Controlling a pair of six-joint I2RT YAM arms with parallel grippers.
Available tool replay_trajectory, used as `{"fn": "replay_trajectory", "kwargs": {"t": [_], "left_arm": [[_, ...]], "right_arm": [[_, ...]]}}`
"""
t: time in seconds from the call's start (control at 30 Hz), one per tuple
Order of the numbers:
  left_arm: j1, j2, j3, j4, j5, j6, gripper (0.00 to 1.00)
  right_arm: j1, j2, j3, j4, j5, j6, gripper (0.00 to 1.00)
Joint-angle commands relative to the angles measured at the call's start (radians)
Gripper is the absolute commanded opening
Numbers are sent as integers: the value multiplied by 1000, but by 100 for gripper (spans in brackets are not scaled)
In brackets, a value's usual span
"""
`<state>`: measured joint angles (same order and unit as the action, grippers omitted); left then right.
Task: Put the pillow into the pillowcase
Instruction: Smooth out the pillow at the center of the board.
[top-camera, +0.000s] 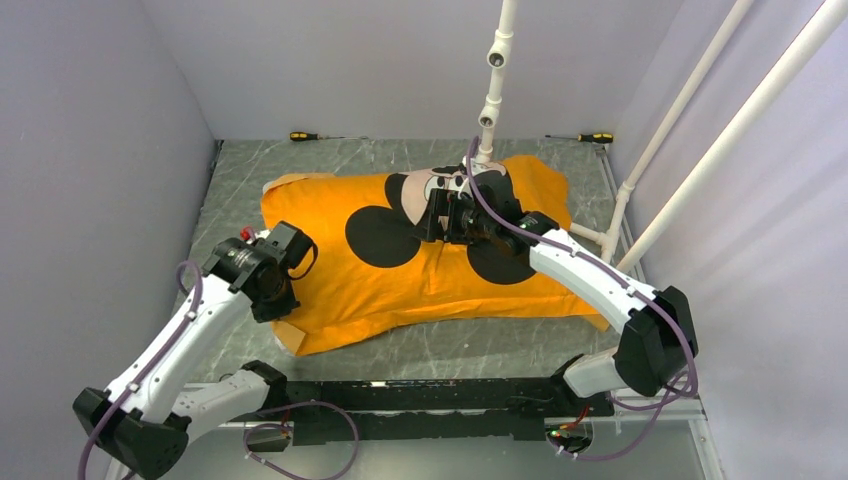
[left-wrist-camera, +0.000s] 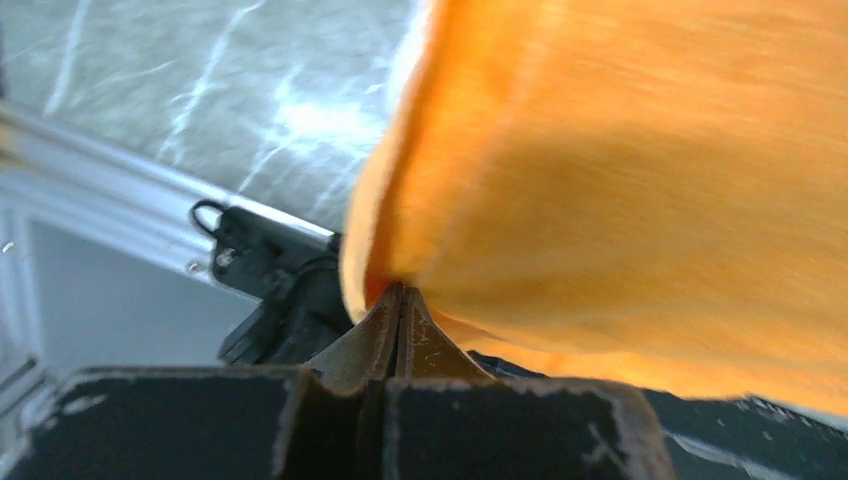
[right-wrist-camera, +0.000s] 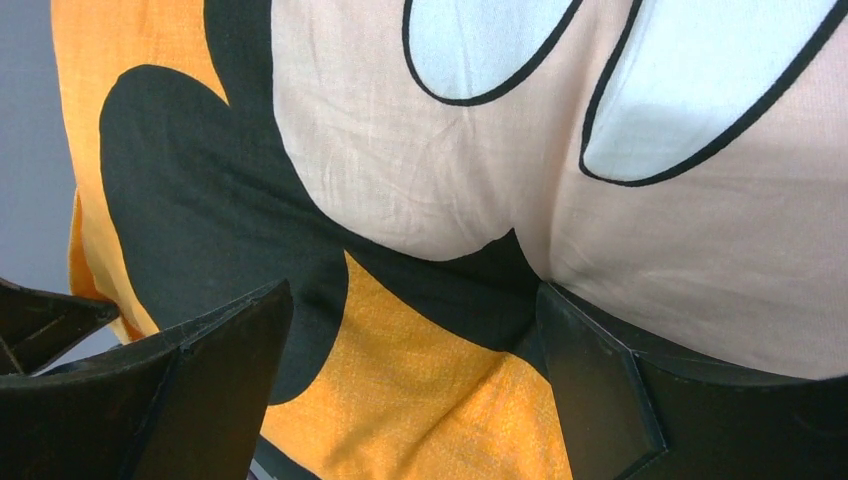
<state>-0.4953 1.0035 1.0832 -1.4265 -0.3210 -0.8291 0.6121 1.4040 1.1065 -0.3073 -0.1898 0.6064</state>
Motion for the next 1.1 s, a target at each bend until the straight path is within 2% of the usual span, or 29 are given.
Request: {"fn": "replay_trajectory", "kwargs": {"t": [0.0, 0.13, 0.23, 0.27, 0.37, 0.4, 0.57, 0.67, 0.77, 0.83, 1.0, 1.07], "left_arm": [[-4, 53, -13, -252, -175, -173, 0], [-4, 39, 56, -234, -157, -160, 0], [-5, -1, 140, -84, -51, 18, 0], [-5, 10, 167, -84, -46, 26, 0], [-5, 106, 225, -246, -195, -46, 0], [-2, 129, 211, -256, -247, -32, 0], [1, 182, 190, -254, -282, -68, 0], [1, 202, 248, -199, -293, 5, 0], [1, 190, 307, 9, -156, 234, 0], [2, 203, 366, 108, -58, 325, 0], [16, 335, 548, 245, 57, 464, 2], [82, 411, 586, 316, 117, 503, 3]], "right_arm": [[2, 63, -32, -210, 52, 7, 97], [2, 44, -17, -217, 47, -9, 98], [1, 18, -10, -221, 52, -13, 98], [0, 15, -3, -228, 53, -15, 98], [0, 11, 16, -241, 56, -16, 98], [-1, 10, 18, -240, 55, -14, 99], [-7, 4, 32, -254, 54, -16, 99], [-11, -19, 29, -256, 53, -19, 99], [-15, -37, 36, -260, 48, -24, 99], [-17, -48, 43, -260, 40, -26, 99], [-19, -71, 45, -242, 18, -27, 99], [-20, -74, 43, -233, 5, -25, 99]]}}
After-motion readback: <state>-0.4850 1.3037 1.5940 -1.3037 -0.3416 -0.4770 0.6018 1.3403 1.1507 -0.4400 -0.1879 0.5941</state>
